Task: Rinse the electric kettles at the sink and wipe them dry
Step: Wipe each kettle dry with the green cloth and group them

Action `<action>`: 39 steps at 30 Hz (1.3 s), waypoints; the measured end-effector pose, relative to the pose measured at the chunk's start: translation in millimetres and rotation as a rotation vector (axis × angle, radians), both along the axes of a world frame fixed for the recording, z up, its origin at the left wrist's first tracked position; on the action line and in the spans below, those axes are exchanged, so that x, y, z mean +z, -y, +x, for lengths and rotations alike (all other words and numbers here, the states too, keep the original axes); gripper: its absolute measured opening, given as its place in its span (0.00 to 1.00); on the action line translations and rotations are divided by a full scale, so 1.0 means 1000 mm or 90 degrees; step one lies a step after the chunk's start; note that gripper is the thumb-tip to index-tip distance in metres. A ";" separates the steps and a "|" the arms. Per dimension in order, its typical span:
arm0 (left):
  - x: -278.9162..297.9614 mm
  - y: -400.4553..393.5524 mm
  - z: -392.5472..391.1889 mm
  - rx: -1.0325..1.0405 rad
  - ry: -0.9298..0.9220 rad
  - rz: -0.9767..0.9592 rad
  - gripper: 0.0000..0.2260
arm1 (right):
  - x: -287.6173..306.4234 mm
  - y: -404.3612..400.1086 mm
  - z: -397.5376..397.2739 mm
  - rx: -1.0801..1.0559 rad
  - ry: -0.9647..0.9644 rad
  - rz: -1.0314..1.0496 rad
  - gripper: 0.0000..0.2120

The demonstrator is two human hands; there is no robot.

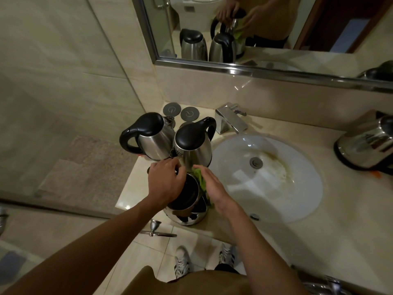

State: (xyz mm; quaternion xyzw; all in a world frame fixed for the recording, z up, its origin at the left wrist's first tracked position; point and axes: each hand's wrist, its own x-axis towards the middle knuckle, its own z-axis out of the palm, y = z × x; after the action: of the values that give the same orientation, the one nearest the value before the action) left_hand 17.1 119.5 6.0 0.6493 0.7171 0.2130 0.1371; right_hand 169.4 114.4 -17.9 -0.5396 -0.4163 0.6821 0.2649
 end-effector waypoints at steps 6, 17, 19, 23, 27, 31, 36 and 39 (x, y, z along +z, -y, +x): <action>0.000 -0.001 -0.004 -0.042 -0.019 0.000 0.11 | -0.050 0.033 0.004 -0.123 -0.034 -0.243 0.31; 0.003 -0.006 -0.024 -0.229 0.014 0.026 0.13 | -0.014 0.010 -0.019 0.030 0.020 0.068 0.24; 0.004 -0.006 -0.027 -0.247 0.030 0.014 0.13 | -0.024 0.001 -0.025 0.053 0.049 0.053 0.29; 0.000 -0.006 -0.029 -0.205 0.037 0.027 0.12 | -0.037 0.000 -0.015 0.022 0.021 -0.077 0.25; -0.006 -0.005 -0.029 -0.139 0.045 0.025 0.11 | -0.043 0.020 -0.007 -0.024 0.010 -0.139 0.20; -0.007 -0.003 -0.027 -0.054 0.127 0.004 0.11 | -0.026 0.019 -0.012 -0.005 -0.016 -0.037 0.20; -0.008 -0.002 -0.026 0.034 0.286 -0.025 0.10 | 0.014 -0.014 -0.029 0.200 0.050 0.149 0.17; -0.008 -0.002 -0.025 0.035 0.291 -0.029 0.11 | 0.017 -0.038 -0.039 0.289 0.083 0.120 0.18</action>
State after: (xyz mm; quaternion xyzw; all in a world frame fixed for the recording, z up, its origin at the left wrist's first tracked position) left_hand -8.1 121.4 -1.8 0.5609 0.6896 0.3420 0.3048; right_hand 130.0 151.9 -1.3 -0.4480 -0.6046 0.6463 0.1268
